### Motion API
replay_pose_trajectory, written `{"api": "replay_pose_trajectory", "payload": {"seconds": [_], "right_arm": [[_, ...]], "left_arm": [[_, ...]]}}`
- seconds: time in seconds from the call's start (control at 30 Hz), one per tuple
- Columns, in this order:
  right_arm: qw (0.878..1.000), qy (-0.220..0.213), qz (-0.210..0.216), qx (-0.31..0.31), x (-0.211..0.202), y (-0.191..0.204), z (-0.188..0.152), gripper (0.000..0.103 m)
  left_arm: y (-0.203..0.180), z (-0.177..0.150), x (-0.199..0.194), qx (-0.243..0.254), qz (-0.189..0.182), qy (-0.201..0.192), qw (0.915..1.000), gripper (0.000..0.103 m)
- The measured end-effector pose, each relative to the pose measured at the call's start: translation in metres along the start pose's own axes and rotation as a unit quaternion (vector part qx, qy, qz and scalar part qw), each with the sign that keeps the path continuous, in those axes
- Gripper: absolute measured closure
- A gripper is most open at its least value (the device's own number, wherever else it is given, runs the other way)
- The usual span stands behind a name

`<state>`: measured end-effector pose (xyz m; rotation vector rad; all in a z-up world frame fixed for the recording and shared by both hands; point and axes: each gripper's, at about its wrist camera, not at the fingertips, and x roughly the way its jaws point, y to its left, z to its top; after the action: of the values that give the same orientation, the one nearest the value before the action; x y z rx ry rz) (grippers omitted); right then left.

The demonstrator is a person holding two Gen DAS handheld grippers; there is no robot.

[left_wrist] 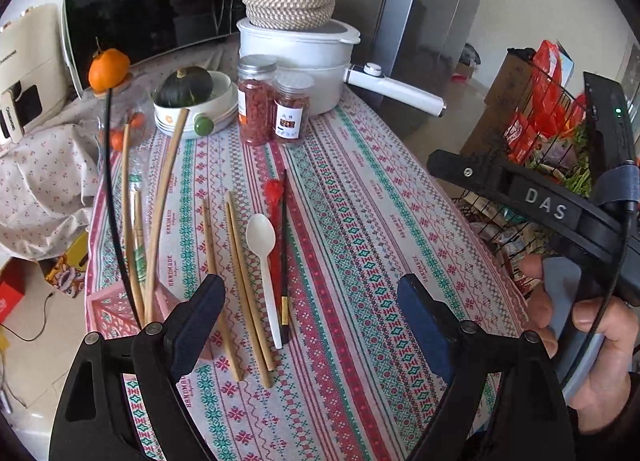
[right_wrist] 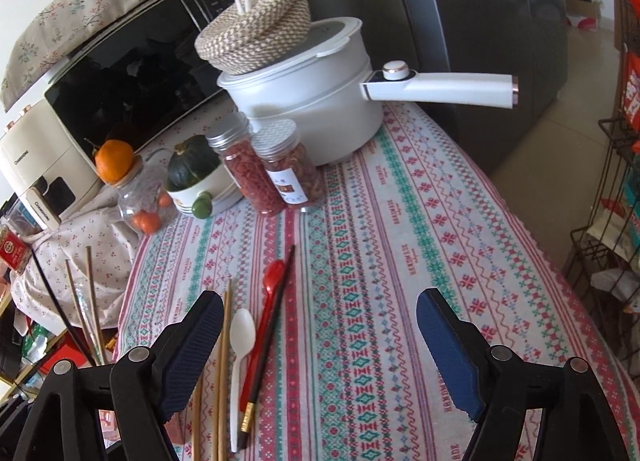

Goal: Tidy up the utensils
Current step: 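Move the left tool to the white plastic spoon and close around it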

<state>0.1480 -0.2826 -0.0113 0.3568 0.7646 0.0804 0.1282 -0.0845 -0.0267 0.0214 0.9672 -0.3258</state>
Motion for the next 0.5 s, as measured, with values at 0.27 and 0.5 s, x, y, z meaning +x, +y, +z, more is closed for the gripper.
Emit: {"api": "replay_pose_trajectory", "payload": {"seconds": [0.27,0.5], "right_arm": [[0.999,0.028,-0.031,0.016,0.014,-0.041,0.014,0.019],[0.998,0.044,-0.022,0.030,0.023,-0.056,0.017,0.019]], "left_arm": [[0.011,0.024,0.079,-0.055,0.030,0.071,0.9955,0.029],[0.025,0.039,0.140,-0.091,0.073,0.096,0.9884,0.046]]}}
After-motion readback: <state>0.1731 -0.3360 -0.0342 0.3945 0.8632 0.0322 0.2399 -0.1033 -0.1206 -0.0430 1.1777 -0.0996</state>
